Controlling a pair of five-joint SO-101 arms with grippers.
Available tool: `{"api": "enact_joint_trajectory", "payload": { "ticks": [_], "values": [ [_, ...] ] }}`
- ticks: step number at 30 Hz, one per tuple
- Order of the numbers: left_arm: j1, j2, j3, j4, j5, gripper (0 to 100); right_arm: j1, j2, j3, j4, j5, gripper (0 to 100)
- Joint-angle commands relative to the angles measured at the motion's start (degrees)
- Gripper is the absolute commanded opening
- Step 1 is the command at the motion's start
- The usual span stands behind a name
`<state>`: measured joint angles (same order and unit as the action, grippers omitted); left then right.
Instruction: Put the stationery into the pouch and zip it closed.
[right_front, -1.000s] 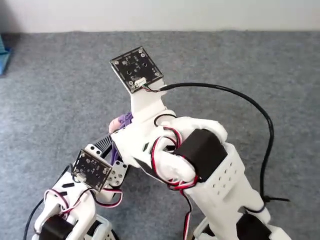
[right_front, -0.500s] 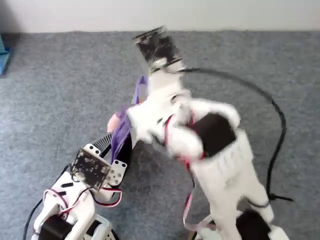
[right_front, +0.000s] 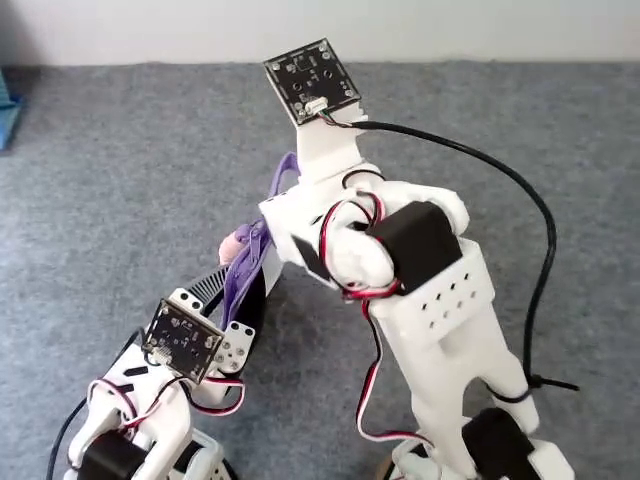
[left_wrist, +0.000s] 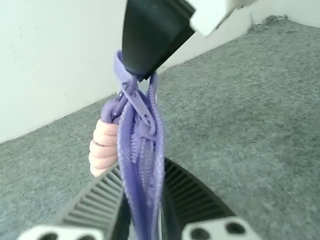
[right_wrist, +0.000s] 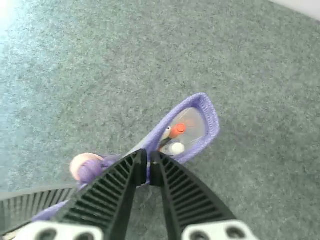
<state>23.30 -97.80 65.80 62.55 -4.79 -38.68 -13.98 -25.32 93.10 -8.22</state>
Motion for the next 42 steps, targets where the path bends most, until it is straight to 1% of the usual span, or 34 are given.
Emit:
{"api": "enact_joint_trajectory", "payload": {
  "ticks": [1, 3, 4, 7, 10, 13, 18, 20, 21, 28, 31, 42],
  "values": [
    [-0.2, -0.4, -0.4, 0.0, -0.3, 1, -3.6, -0.7, -5.2, 0.3, -1.7, 18.4],
    [-0.2, -0.4, -0.4, 0.0, -0.3, 1, -5.8, -0.7, -5.5, 0.3, -1.7, 24.7],
    [-0.2, -0.4, -0.4, 0.0, -0.3, 1, -6.9, -0.7, -5.5, 0.6, -1.8, 26.3],
    [-0.1, -0.4, -0.4, 0.0, -0.3, 1, -9.6, 0.1, -5.0, 0.9, -3.5, 26.6],
    [-0.1, -0.4, -0.4, 0.0, -0.3, 1, -9.9, 2.3, -4.8, 5.2, -4.7, 24.3],
    [-0.2, -0.4, -0.4, 0.0, -0.3, 1, -9.5, 4.6, -4.8, 9.0, -6.9, 18.0],
    [-0.2, -0.4, -0.4, 0.0, -0.3, 1, -6.4, 6.0, -5.1, 9.1, -7.3, 0.1],
    [-0.2, -0.4, -0.4, 0.0, -0.3, 1, -5.1, 5.6, -5.2, 8.8, -6.7, 2.0],
    [-0.2, -0.4, -0.4, 0.0, -0.3, 1, -4.3, 5.5, -5.7, 8.8, -5.6, 0.9],
    [-0.2, -0.4, -0.4, -0.1, -0.3, 1, 2.0, 4.5, -10.0, 8.4, -0.1, 0.8],
    [-0.2, -0.4, -0.4, -0.1, -0.3, 1, 4.6, 4.4, -10.1, 5.5, 0.7, 0.8],
    [-0.2, -0.4, -0.4, 0.0, -0.3, 1, 12.9, 6.0, -8.2, -7.2, 8.0, 0.8]
  ]
}}
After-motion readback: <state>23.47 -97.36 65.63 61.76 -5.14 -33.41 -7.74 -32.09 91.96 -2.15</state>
